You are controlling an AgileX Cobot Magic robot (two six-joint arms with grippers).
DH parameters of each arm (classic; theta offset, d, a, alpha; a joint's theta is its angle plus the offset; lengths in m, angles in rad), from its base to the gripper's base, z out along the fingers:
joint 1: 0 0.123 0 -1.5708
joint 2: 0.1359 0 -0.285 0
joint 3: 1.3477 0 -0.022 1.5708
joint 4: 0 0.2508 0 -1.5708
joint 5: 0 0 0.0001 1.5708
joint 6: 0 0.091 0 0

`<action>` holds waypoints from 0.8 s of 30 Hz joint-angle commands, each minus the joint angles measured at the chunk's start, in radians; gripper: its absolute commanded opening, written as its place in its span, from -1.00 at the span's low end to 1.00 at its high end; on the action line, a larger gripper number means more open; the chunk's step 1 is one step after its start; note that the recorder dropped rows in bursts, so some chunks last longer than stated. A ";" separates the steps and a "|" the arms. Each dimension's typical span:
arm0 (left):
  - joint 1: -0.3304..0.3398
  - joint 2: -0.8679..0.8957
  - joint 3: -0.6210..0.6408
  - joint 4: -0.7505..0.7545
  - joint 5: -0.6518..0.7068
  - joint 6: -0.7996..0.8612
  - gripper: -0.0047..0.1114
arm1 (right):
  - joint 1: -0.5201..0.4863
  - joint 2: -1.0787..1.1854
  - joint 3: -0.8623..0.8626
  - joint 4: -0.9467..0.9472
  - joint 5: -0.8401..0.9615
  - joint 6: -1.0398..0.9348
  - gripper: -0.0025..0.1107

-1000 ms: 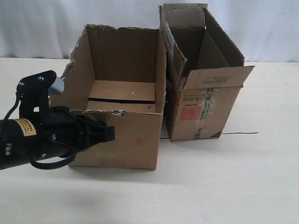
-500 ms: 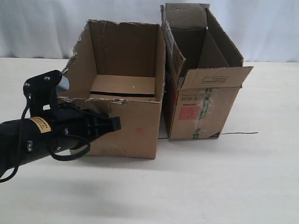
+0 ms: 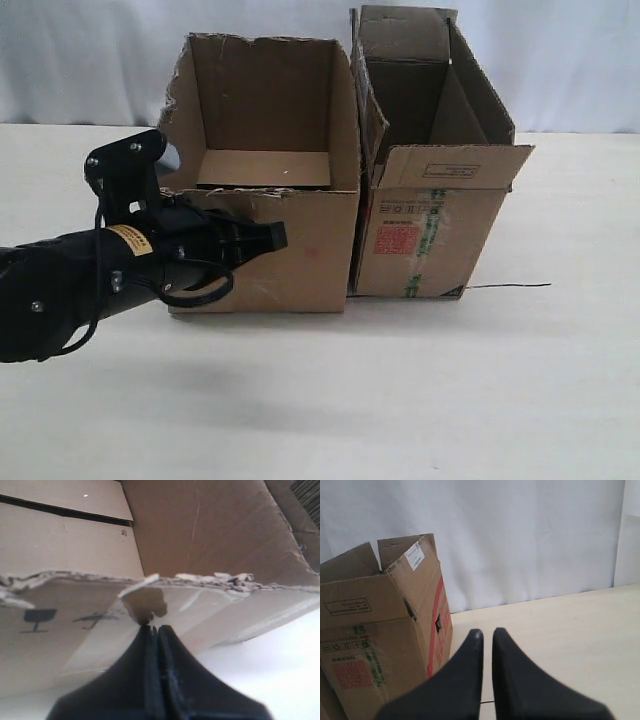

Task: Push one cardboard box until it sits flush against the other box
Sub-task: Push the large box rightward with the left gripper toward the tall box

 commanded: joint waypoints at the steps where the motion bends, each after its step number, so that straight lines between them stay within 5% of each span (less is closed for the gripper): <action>1: -0.003 0.030 -0.028 -0.009 -0.034 0.000 -0.92 | -0.008 -0.006 0.004 -0.004 -0.003 -0.003 -0.87; 11: 0.108 0.036 -0.041 0.036 0.029 0.000 -0.92 | -0.008 -0.006 0.004 -0.004 -0.003 -0.003 -0.87; 24: 0.108 0.035 -0.043 0.036 0.084 -0.034 -0.92 | -0.008 -0.006 0.004 -0.004 -0.003 -0.003 -0.87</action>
